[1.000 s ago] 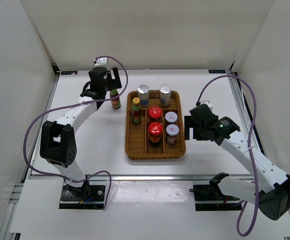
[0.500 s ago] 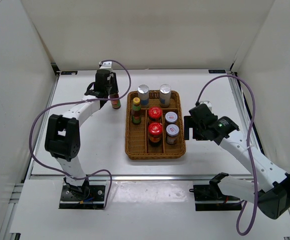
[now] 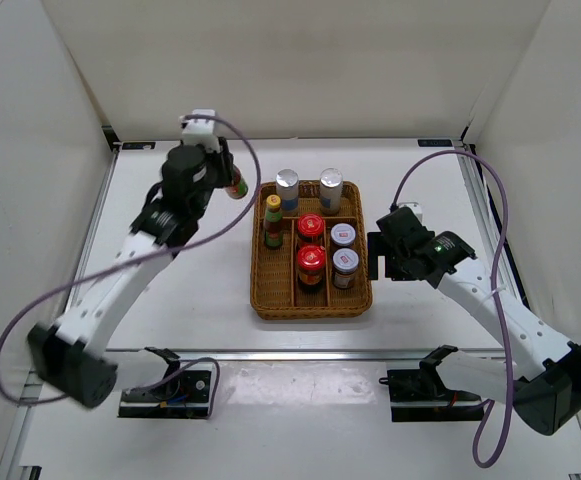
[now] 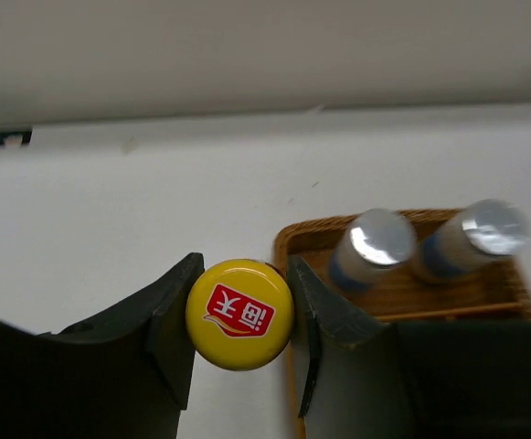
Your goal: Organize the condiment bottles
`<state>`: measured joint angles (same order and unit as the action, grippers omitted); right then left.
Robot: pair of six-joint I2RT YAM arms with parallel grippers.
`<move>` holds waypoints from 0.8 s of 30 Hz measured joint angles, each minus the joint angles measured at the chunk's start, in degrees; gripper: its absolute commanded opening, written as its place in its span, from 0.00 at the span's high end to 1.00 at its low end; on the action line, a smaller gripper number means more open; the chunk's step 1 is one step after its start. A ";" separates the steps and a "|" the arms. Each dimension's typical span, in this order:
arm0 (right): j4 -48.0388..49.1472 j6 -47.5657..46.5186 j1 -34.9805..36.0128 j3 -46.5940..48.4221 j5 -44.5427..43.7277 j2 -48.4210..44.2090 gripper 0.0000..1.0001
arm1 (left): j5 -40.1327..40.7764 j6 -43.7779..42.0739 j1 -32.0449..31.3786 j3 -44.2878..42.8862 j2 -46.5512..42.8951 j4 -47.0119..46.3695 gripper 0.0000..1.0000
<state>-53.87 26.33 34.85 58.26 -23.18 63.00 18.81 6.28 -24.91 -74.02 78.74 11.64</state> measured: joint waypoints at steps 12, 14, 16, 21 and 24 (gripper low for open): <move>0.00 0.00 0.00 0.00 0.00 0.00 0.00 | 3.43 9.46 -16.50 21.77 -33.42 1.95 0.89; 0.00 0.00 0.00 0.00 0.02 0.00 0.00 | 3.41 10.64 -18.51 25.55 -32.28 4.37 0.89; 0.00 -0.02 0.00 0.00 0.02 0.00 0.00 | 3.23 11.52 -19.82 28.11 -30.18 6.95 0.89; 0.02 0.00 0.00 0.00 0.04 -0.04 0.00 | 4.37 12.70 -21.29 29.03 -27.65 5.31 0.89; 0.02 0.00 0.00 0.00 0.09 -0.07 0.00 | 5.07 12.61 -21.40 28.96 -25.18 2.64 0.89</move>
<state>-53.84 26.33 34.85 58.26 -23.09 62.94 23.88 18.90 -46.30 -45.06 53.56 14.28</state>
